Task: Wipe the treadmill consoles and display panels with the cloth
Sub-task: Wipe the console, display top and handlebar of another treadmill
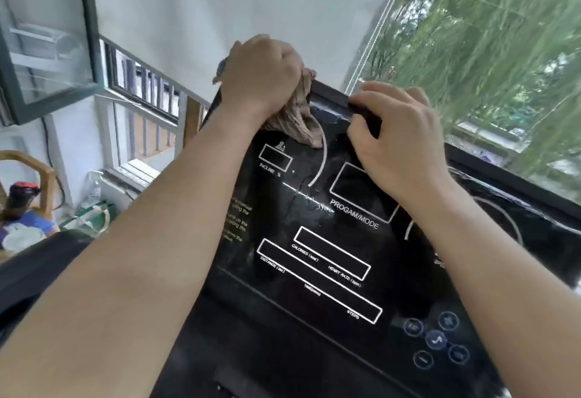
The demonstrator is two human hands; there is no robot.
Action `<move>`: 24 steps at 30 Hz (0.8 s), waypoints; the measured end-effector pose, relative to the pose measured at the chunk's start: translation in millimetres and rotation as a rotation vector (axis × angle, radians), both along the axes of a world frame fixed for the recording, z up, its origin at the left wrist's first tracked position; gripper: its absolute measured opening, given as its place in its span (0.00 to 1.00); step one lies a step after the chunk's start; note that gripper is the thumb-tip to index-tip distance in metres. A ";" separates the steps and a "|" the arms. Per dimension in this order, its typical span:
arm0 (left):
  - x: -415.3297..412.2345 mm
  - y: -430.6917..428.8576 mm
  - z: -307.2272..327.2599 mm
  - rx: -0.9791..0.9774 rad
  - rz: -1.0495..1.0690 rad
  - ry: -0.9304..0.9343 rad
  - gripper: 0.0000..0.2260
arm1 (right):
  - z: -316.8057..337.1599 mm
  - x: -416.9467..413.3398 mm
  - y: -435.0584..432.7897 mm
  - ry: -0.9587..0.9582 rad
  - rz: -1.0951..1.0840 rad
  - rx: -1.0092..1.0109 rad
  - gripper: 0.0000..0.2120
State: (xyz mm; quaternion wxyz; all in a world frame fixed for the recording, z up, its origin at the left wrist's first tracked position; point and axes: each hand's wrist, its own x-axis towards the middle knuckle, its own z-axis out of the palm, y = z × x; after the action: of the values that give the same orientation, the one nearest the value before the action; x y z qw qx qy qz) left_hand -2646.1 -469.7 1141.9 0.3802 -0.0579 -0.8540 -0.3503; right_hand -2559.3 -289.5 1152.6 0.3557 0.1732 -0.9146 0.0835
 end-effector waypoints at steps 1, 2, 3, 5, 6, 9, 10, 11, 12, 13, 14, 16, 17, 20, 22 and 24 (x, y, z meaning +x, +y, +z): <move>2.1 7.8 0.1 -0.022 0.057 -0.009 0.20 | 3.0 4.1 10.7 0.012 -0.038 -0.005 0.17; 4.4 17.1 -2.4 -0.116 0.143 -0.002 0.21 | 7.0 7.8 22.9 0.014 -0.088 0.006 0.18; 7.7 28.2 -6.1 -0.218 0.220 0.010 0.23 | 11.5 10.0 35.6 -0.005 -0.143 0.018 0.18; 22.9 65.0 -11.7 -0.319 0.221 0.059 0.23 | 19.0 12.5 62.2 -0.095 -0.217 -0.027 0.18; 33.1 92.1 -14.7 -0.347 0.178 0.090 0.22 | 21.5 14.5 73.4 -0.139 -0.242 -0.076 0.19; 67.7 185.6 -23.0 -0.431 -0.017 0.168 0.16 | 27.6 21.7 101.2 -0.161 -0.266 -0.223 0.18; 78.0 209.2 -24.7 -0.462 -0.056 0.184 0.17 | 29.9 24.9 111.2 -0.161 -0.281 -0.252 0.18; 85.1 225.6 -26.0 -0.480 -0.086 0.186 0.19 | 31.9 27.2 122.4 -0.167 -0.307 -0.258 0.16; 88.2 233.1 -26.4 -0.487 -0.115 0.187 0.19 | 33.4 29.0 133.6 -0.188 -0.334 -0.250 0.15; 89.1 233.1 -25.1 -0.474 -0.137 0.221 0.18 | 33.3 31.0 142.5 -0.224 -0.352 -0.238 0.15; 88.3 227.3 -23.6 -0.458 -0.151 0.261 0.16 | 31.5 32.5 147.6 -0.266 -0.357 -0.225 0.17; 77.9 197.3 -24.2 -0.415 -0.076 0.286 0.17 | 23.9 32.8 141.1 -0.296 -0.353 -0.179 0.21; 67.8 175.5 -24.0 -0.383 -0.006 0.276 0.18 | 19.6 31.9 133.8 -0.276 -0.353 -0.126 0.22; 43.6 114.4 -20.2 -0.303 0.161 0.149 0.20 | 5.4 28.9 124.4 -0.124 -0.339 -0.003 0.21; 38.8 112.3 -14.8 -0.293 0.234 0.092 0.21 | -0.9 31.6 131.3 -0.008 -0.344 -0.061 0.19; 47.3 143.5 -9.6 -0.305 0.227 0.102 0.22 | -5.3 40.3 147.3 0.050 -0.425 -0.164 0.17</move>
State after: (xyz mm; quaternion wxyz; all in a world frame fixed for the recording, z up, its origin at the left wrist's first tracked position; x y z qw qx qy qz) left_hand -2598.7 -326.2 1132.3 0.4469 -0.0360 -0.8779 -0.1682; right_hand -2518.9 -142.3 1147.3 0.4007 -0.0508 -0.9116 0.0764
